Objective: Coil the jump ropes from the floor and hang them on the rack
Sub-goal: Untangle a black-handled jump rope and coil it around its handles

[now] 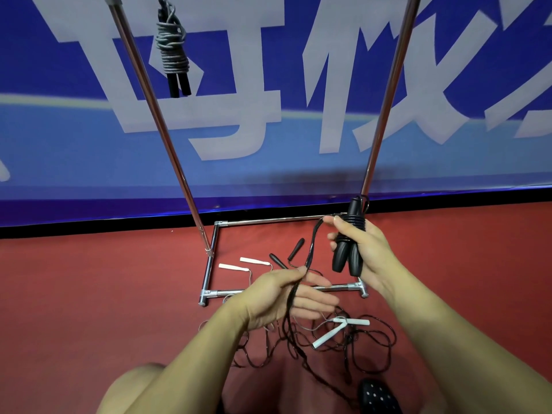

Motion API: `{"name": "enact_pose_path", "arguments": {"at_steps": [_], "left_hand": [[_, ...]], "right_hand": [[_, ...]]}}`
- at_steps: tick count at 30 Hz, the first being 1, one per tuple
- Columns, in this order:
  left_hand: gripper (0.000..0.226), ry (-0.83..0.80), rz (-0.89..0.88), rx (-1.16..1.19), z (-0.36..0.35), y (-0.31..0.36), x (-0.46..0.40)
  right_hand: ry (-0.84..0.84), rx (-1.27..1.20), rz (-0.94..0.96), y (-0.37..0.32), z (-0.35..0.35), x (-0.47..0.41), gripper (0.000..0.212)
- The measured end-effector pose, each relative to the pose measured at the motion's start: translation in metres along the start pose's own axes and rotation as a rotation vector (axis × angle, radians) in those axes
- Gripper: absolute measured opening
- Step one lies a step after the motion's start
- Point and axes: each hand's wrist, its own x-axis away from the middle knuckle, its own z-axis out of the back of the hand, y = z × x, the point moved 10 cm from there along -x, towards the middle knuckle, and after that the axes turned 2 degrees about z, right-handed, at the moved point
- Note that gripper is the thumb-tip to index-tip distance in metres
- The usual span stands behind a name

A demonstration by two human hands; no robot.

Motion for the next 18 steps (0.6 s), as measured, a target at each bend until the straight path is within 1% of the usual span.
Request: {"name": "enact_pose_path", "arguments": {"at_steps": [4, 8, 10, 12, 14, 17, 18], "left_hand": [[0.031, 0.258, -0.160, -0.122, 0.024, 0.019, 0.001], [0.025, 0.558, -0.304, -0.133, 0.060, 0.036, 0.014], [0.022, 0.673, -0.382, -0.151, 0.072, 0.049, 0.025], [0.019, 0.741, -0.429, -0.182, 0.077, 0.058, 0.036], [0.018, 0.776, -0.444, -0.223, 0.078, 0.064, 0.042], [0.040, 0.827, -0.456, -0.300, 0.077, 0.071, 0.052], [0.041, 0.844, -0.470, -0.313, 0.078, 0.073, 0.055]], "right_hand": [[0.042, -0.006, 0.006, -0.003, 0.007, -0.001, 0.028], [0.052, 0.021, 0.002, -0.006, 0.010, 0.000, 0.022], [0.051, 0.047, -0.023, -0.003, 0.009, 0.001, 0.019], [0.053, 0.046, -0.051, 0.002, 0.008, 0.002, 0.019], [0.058, 0.095, -0.049, 0.001, 0.009, 0.001, 0.023], [0.026, 0.180, -0.059, 0.000, 0.010, 0.000, 0.025], [0.013, 0.201, -0.072, 0.000, 0.009, 0.000, 0.026]]}}
